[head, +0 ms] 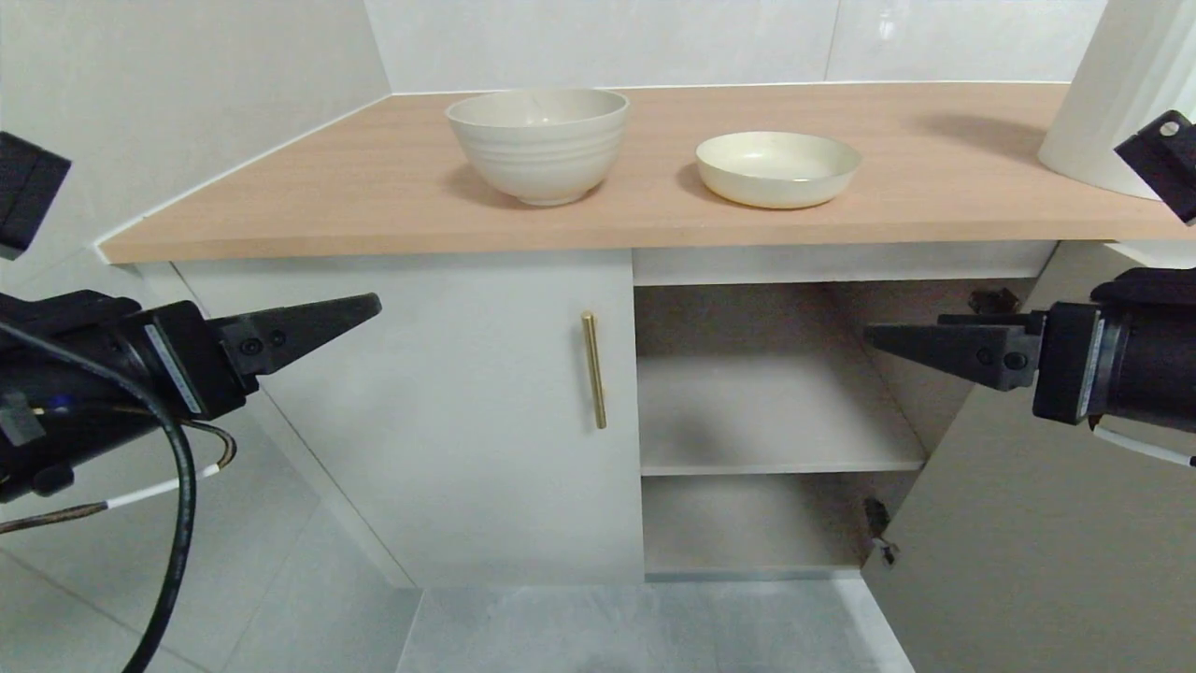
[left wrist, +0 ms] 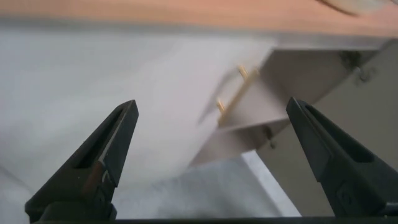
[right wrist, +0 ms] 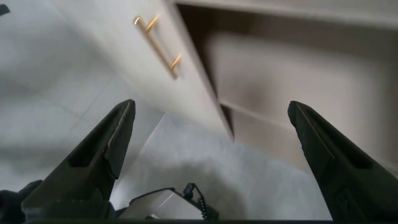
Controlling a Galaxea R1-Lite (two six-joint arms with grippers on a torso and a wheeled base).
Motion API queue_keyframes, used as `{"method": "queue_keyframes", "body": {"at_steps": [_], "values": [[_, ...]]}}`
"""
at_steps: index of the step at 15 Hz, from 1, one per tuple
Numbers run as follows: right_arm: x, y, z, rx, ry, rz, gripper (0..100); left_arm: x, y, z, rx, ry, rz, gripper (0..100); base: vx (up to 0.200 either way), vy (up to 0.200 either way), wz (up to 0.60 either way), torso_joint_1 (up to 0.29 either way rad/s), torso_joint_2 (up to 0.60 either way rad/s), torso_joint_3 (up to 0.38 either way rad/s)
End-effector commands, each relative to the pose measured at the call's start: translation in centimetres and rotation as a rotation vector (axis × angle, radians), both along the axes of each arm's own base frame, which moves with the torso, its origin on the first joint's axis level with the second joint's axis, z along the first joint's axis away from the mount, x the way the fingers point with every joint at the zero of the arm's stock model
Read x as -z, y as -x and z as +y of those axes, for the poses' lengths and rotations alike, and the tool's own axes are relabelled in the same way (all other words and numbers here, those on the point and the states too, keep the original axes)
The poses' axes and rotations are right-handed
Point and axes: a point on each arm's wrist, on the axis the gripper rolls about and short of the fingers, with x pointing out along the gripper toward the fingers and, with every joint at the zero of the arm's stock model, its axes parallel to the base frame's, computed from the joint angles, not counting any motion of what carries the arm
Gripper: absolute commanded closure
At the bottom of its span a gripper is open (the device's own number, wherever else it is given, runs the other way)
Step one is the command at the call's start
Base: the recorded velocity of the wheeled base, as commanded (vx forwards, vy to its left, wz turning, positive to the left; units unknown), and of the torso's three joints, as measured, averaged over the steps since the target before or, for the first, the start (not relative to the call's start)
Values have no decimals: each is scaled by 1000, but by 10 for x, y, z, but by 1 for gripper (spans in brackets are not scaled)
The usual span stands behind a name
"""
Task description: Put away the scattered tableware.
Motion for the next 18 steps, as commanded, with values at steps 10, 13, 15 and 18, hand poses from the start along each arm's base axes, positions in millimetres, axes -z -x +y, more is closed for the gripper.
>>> {"method": "queue_keyframes", "body": {"at_steps": [10,13,15,18], "values": [[-5,28,-7,-109,-17,-34,0,-15,23,4,32,18,-42,0,0,0,0,0,0,0],[-4,29,-8,-111,-16,-32,0,-15,24,3,38,18,-42,0,0,0,0,50,-137,-72],[-3,30,-8,-117,-15,-32,0,-14,23,3,40,17,-38,0,0,0,0,137,-149,-227],[-3,30,-8,-122,-7,-37,0,-14,24,2,47,19,-37,0,0,0,0,193,-473,-264]]}}
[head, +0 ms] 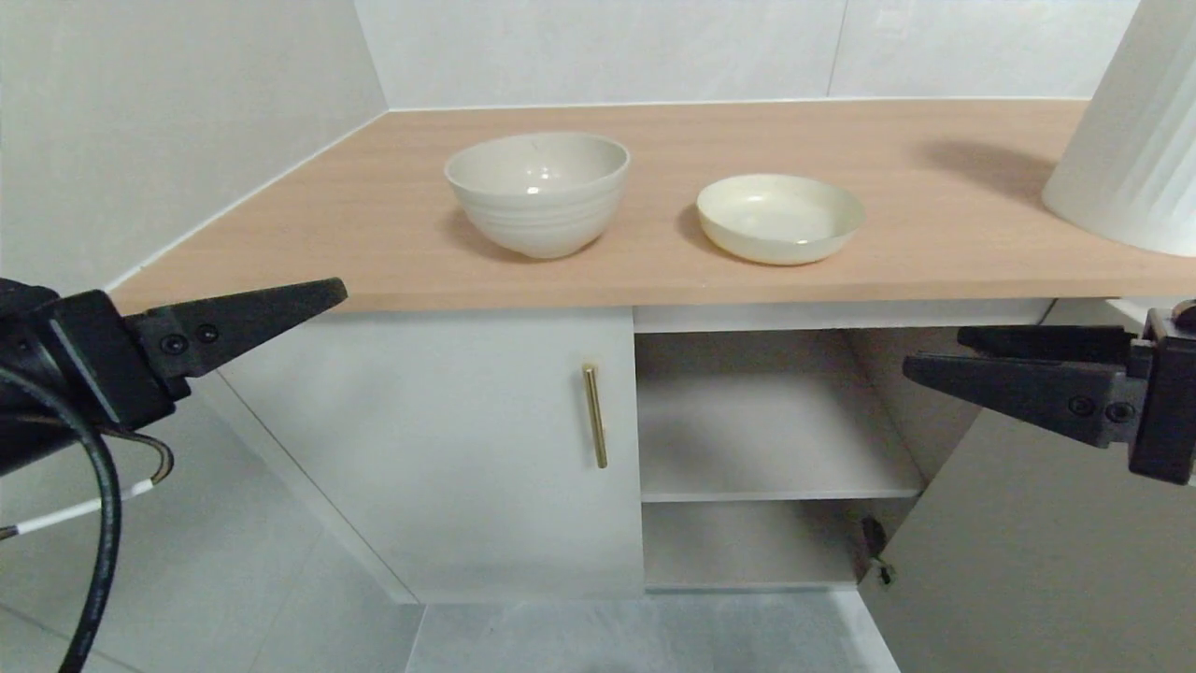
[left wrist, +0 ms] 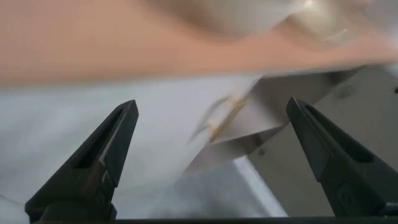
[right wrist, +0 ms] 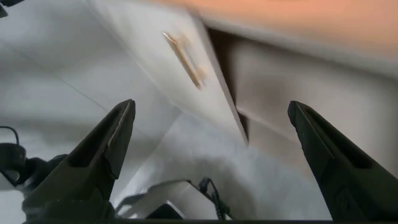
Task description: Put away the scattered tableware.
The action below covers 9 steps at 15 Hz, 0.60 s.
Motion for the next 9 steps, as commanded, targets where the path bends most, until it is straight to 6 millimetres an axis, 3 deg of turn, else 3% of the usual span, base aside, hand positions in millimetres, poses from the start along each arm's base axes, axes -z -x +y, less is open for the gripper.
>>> {"method": "queue_keyframes", "body": {"at_steps": [1,4,9], "values": [[0,0,0,-2,1,1,0,1,0,0,3,-2,5,0,0,0,0,110,-627,-251],[1,0,0,0,3,1,0,0,3,-4,31,4,0,0,0,0,0,80,-523,-253],[4,-5,4,-2,13,16,0,4,5,-4,75,5,-3,0,0,0,0,307,-476,-258]]}}
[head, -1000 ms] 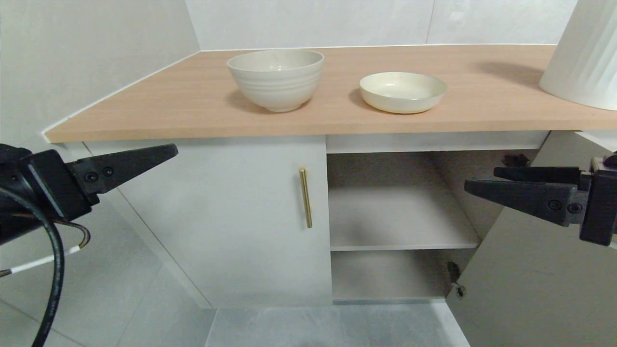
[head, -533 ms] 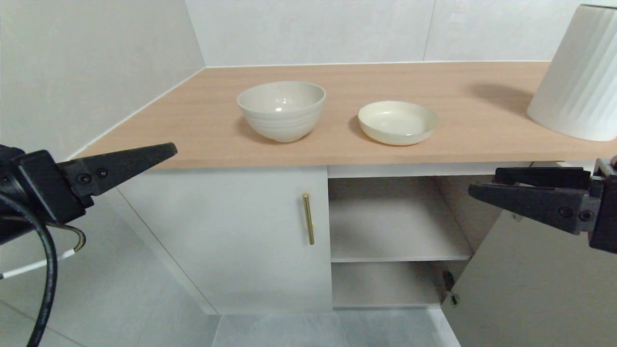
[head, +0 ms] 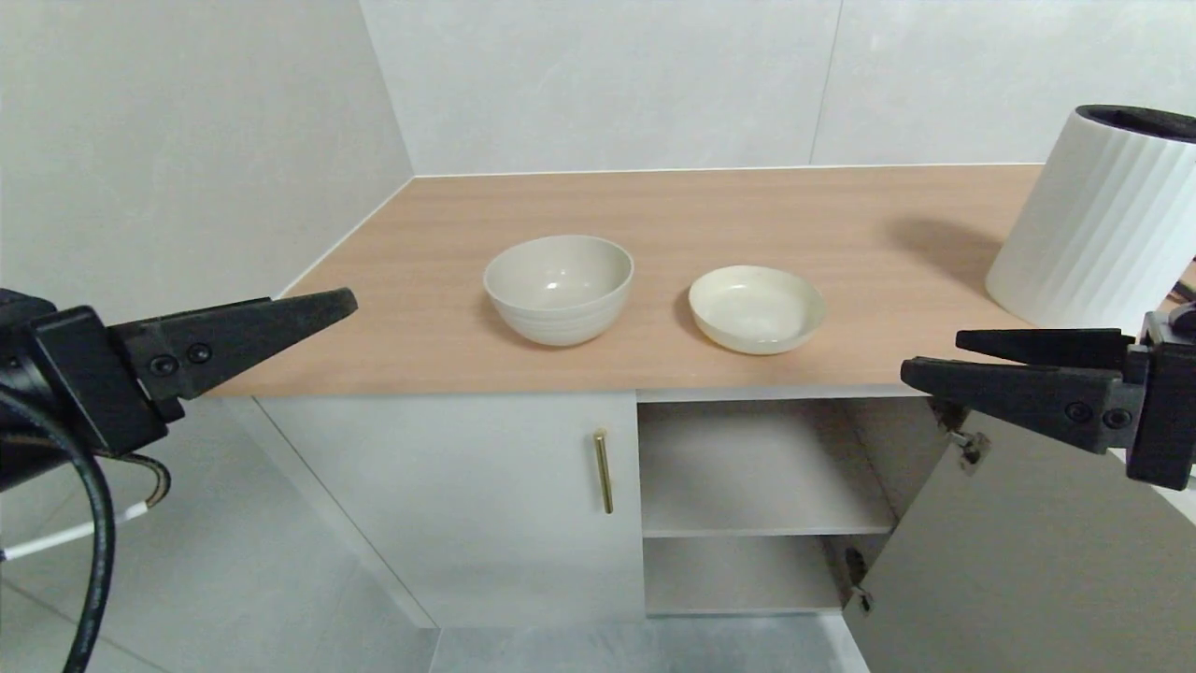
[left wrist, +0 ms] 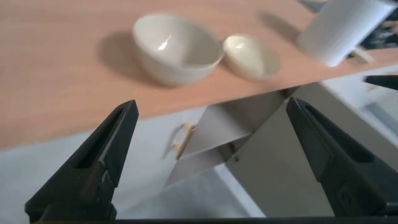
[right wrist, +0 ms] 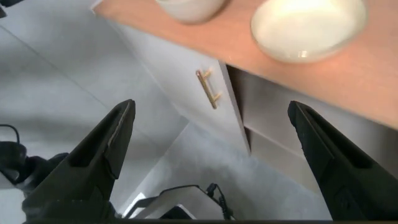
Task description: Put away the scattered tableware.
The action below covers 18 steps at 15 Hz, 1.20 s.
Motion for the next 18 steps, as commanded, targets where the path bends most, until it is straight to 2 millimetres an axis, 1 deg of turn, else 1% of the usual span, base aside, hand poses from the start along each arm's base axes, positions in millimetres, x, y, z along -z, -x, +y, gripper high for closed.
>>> {"method": "queue_keyframes", "body": {"at_steps": [1,3,4,5,6,7,8,9,10,11,12,13,14,15,18], "values": [[1,-7,5,2,3,3,0,-2,1,-1,24,2,-8,0,0,0,0,207,-432,-227],[4,-23,15,5,4,-28,0,-15,-7,-9,90,24,-18,0,0,0,0,85,-190,-95],[5,-46,28,45,30,-35,0,-24,-26,-19,94,84,28,0,0,0,0,46,-71,-46],[1,-60,33,92,42,-31,0,-30,-40,-24,91,118,62,0,0,0,0,0,0,0],[-12,-80,42,182,71,-13,0,-37,-59,-31,84,147,141,0,0,0,0,0,0,0],[-20,-91,47,252,110,18,0,-42,-68,-33,72,139,208,0,0,0,0,0,0,0],[-19,-100,51,331,131,63,0,-47,-74,-34,40,116,266,0,0,0,0,0,0,0],[-17,-103,52,369,118,84,0,-49,-76,-35,19,109,283,0,0,0,0,0,0,0],[-9,-114,56,439,75,130,0,-46,-97,-41,-65,85,318,0,0,0,0,0,0,0],[-8,-118,54,455,74,130,0,-35,-108,-43,-140,63,346,0,0,0,0,0,0,0],[-9,-121,51,470,71,130,0,-20,-125,-48,-220,30,380,0,0,0,0,0,0,0],[-9,-121,51,470,71,130,0,-20,-125,-48,-220,30,380,0,0,0,0,0,0,0],[-7,-125,49,489,68,131,0,-8,-150,-57,-372,-4,372,0,0,0,0,0,0,0],[-5,-128,49,495,70,133,0,-5,-152,-65,-366,-6,369,0,0,0,0,0,0,0],[-1,-131,50,520,83,139,0,5,-161,-75,-357,-14,369,0,0,0,0,0,0,0]]}}
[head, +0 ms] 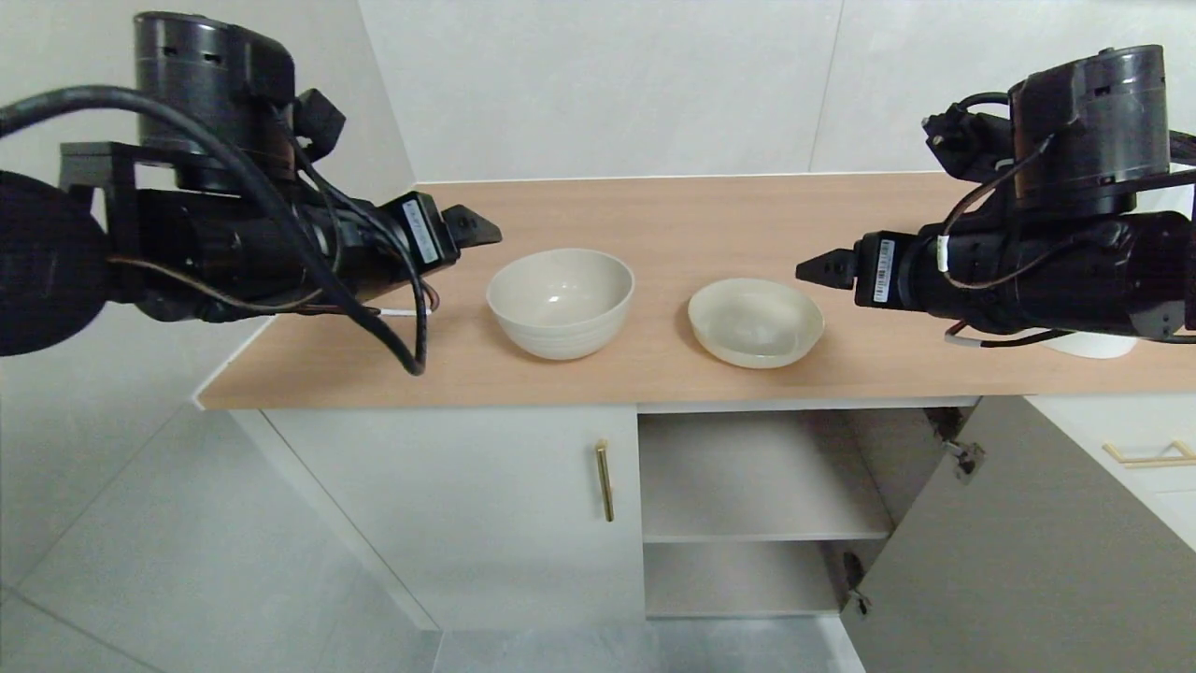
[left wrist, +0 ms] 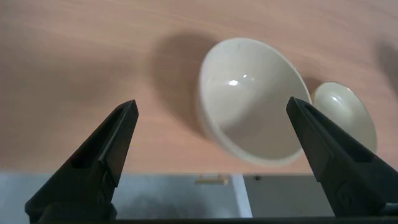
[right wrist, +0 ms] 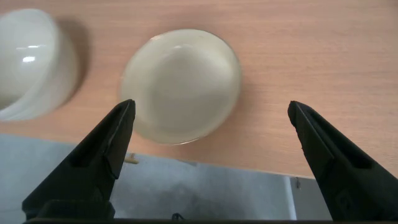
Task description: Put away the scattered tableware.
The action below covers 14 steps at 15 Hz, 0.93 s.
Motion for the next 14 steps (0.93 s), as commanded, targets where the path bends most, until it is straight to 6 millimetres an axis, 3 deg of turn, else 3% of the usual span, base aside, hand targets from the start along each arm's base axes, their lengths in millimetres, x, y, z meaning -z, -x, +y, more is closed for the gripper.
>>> {"method": "queue_keyframes", "body": {"at_steps": [1,2,3,10,11,14], "values": [[4,-3,2,0,7,11,0,17,-13,-9,9,-21,47,0,0,0,0,0,0,0],[5,-4,1,11,8,11,0,39,-32,-28,-30,-62,53,0,0,0,0,0,0,0],[4,-4,0,12,8,10,0,48,-41,-36,-53,-68,36,0,0,0,0,0,0,0],[4,-5,-1,19,5,9,0,61,-50,-43,-61,-88,37,0,0,0,0,0,0,0],[4,-5,-1,18,7,9,0,61,-51,-43,-64,-91,37,100,0,0,0,0,0,0],[5,-6,-1,20,9,13,0,59,-49,-42,-66,-85,29,100,0,0,0,0,0,0]]}}
